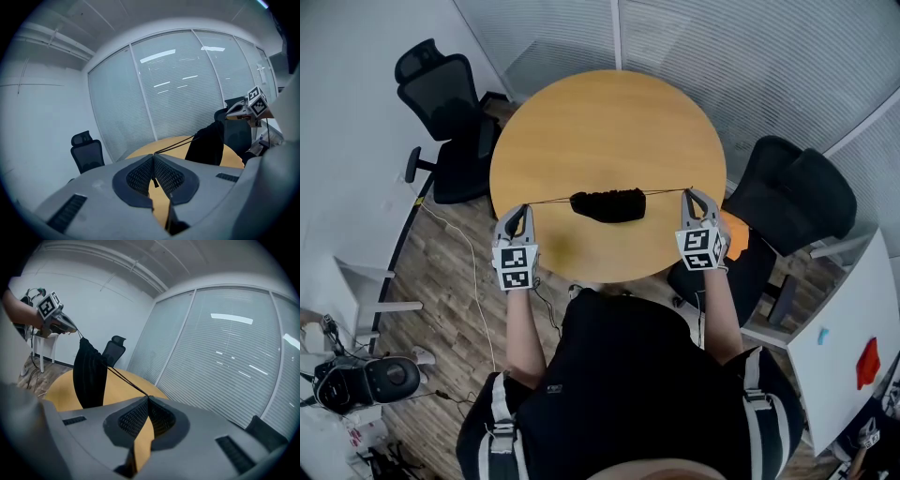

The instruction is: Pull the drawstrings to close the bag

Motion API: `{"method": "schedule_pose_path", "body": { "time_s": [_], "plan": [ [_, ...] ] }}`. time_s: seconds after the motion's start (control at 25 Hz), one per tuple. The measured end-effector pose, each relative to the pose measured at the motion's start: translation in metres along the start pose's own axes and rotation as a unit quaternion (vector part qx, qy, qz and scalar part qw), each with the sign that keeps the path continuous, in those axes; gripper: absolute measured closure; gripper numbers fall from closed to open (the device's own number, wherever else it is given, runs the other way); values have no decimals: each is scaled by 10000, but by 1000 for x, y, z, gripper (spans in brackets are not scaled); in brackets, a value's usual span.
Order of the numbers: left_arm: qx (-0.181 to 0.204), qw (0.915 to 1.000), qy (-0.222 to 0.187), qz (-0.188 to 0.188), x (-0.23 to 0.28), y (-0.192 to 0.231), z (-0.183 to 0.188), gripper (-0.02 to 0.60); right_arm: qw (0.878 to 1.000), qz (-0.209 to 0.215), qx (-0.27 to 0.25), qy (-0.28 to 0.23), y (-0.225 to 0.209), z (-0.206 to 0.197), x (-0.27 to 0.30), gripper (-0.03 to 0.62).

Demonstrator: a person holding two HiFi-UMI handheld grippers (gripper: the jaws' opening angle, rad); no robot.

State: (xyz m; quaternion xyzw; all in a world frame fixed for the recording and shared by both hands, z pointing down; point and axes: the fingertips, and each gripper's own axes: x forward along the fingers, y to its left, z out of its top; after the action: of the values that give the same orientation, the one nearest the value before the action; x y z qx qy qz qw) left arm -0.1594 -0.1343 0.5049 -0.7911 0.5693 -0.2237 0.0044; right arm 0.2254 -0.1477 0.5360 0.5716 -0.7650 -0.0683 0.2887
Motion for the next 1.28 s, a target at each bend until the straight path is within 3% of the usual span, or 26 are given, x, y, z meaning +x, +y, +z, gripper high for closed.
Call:
{"method": "schedule_pose_path", "body": {
  "time_s": [0.2, 1.28],
  "plan": [
    [33, 9997, 0, 250, -9, 9, -5, 565, 10000, -12, -86, -26, 1, 1, 0, 536],
    [-401, 9964, 148, 733, -19, 79, -41, 565, 9982, -370, -428, 213, -5, 12, 7, 536]
  ]
}}
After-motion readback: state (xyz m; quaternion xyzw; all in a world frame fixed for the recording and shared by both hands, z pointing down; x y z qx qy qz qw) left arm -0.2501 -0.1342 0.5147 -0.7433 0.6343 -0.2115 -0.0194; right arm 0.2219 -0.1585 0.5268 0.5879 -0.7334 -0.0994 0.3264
